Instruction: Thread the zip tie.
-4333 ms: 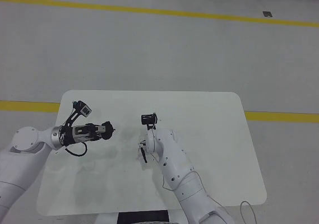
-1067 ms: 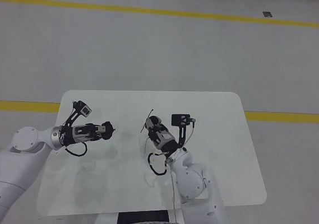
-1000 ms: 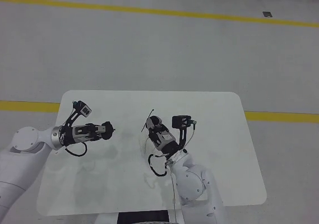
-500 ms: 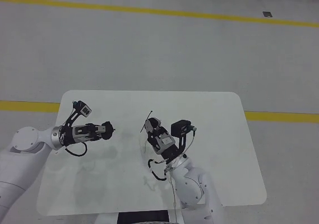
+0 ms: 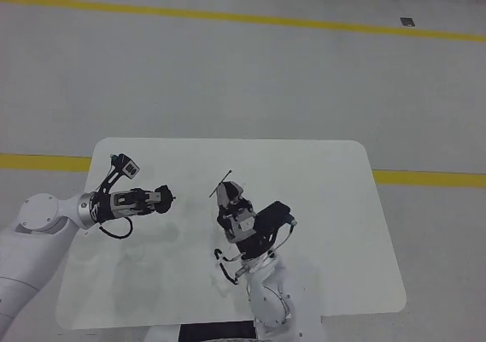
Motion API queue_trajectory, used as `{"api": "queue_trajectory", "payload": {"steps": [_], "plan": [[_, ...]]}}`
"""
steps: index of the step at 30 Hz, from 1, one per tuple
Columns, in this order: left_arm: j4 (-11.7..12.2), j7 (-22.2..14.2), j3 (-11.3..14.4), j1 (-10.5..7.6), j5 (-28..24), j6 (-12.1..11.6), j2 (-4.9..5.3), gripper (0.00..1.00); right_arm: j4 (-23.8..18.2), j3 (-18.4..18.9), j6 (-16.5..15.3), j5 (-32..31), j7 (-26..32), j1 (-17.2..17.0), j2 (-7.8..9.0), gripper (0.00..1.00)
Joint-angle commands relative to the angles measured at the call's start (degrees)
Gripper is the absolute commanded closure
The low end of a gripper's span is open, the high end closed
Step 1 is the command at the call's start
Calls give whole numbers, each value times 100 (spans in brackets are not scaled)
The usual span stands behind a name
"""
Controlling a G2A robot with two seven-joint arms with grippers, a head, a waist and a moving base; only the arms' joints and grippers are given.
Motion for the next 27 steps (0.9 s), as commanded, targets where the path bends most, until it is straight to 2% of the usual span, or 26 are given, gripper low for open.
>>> {"api": "queue_trajectory", "payload": {"steps": [1,4,9,13,25,27], "plan": [[0,0,0,0,0,0,0,100,203,-81,89,-208,-325,46,29,100],[0,0,0,0,0,0,0,100,465,-233,259,-455,-622,113,92,100],[0,0,0,0,0,0,0,100,562,-469,571,-674,-722,227,206,100],[0,0,0,0,0,0,0,100,566,-608,606,-561,-667,285,287,100],[0,0,0,0,0,0,0,100,560,-611,607,-553,-657,296,288,100],[0,0,0,0,0,0,0,100,555,-693,714,-566,-704,363,298,100]]}}
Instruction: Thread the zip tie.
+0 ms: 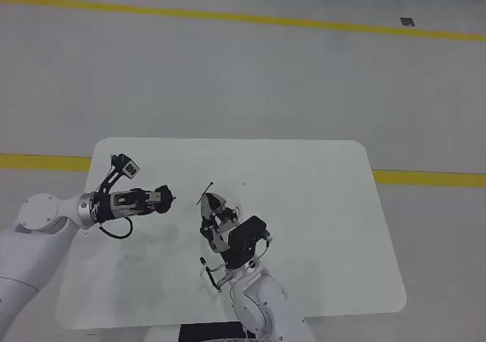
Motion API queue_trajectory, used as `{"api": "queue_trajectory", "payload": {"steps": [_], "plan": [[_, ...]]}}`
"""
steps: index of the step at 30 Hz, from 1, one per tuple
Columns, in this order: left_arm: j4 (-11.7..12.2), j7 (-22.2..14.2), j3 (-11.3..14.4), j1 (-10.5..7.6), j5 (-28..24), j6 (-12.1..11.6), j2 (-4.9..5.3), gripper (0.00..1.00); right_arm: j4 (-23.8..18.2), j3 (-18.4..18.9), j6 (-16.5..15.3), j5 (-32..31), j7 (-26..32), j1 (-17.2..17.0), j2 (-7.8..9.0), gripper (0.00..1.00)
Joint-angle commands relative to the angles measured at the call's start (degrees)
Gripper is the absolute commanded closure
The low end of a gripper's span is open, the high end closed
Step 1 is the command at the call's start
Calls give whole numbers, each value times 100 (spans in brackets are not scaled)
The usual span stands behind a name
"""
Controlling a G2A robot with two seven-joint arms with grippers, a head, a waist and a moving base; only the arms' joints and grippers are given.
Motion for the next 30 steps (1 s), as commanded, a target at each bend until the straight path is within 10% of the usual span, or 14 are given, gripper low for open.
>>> {"api": "queue_trajectory", "payload": {"steps": [1,20,30], "plan": [[0,0,0,0,0,0,0,100,27,-80,141,-19,-64,63,14,100],[0,0,0,0,0,0,0,100,523,-1316,1872,65,-436,887,397,100],[0,0,0,0,0,0,0,100,522,-1378,2018,89,-502,920,432,100]]}}
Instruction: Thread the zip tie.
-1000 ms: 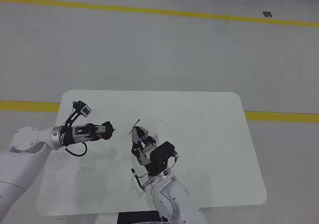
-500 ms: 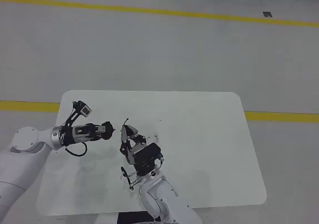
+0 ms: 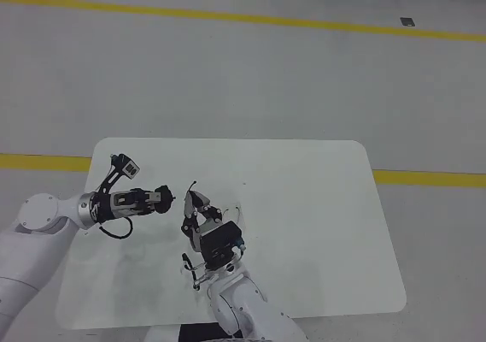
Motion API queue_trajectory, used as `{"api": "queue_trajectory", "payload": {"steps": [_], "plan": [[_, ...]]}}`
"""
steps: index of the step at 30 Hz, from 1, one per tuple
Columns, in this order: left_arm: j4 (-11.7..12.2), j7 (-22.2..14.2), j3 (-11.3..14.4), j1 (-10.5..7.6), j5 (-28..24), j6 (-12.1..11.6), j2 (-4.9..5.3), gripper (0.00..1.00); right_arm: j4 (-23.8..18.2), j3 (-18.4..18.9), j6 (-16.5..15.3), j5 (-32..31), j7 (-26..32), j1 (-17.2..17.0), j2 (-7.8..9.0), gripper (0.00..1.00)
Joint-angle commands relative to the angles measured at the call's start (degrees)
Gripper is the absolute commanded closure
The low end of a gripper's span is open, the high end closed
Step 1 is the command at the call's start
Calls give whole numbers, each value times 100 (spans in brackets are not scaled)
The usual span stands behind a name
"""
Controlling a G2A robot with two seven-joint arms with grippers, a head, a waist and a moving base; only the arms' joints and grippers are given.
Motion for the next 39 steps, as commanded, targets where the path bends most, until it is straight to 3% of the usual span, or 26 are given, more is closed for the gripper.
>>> {"api": "queue_trajectory", "payload": {"steps": [1,6,18,39], "plan": [[0,0,0,0,0,0,0,100,0,0,0,0,0,0,0,100],[0,0,0,0,0,0,0,100,-28,-8,25,-40,89,39,-1,100],[0,0,0,0,0,0,0,100,240,-276,414,-62,108,335,-69,100],[0,0,0,0,0,0,0,100,363,-491,617,53,-15,501,-52,100]]}}
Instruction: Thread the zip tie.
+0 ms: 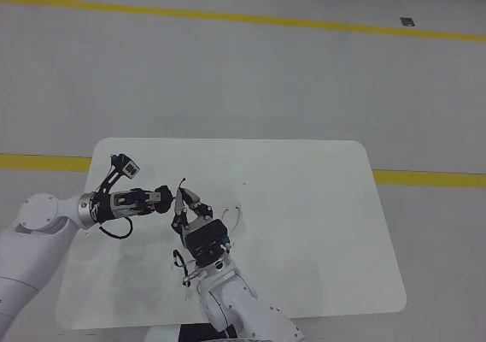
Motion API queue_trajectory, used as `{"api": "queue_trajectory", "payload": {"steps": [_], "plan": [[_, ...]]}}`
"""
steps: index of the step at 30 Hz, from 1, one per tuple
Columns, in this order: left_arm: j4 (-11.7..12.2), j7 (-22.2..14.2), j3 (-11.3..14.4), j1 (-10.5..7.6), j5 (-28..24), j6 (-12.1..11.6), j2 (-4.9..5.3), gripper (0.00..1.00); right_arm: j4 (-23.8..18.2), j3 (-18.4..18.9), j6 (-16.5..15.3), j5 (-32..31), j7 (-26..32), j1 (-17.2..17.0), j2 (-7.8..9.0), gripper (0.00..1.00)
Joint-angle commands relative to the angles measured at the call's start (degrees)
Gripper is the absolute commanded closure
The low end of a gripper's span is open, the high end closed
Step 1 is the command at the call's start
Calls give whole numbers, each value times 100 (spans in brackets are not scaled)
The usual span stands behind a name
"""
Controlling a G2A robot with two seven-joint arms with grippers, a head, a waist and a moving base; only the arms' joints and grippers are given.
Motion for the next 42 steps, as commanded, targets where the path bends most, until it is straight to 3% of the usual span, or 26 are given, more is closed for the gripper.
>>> {"api": "queue_trajectory", "payload": {"steps": [1,42], "plan": [[0,0,0,0,0,0,0,100,8,-11,16,5,5,7,2,100],[0,0,0,0,0,0,0,100,96,-75,122,-42,116,69,-9,100]]}}
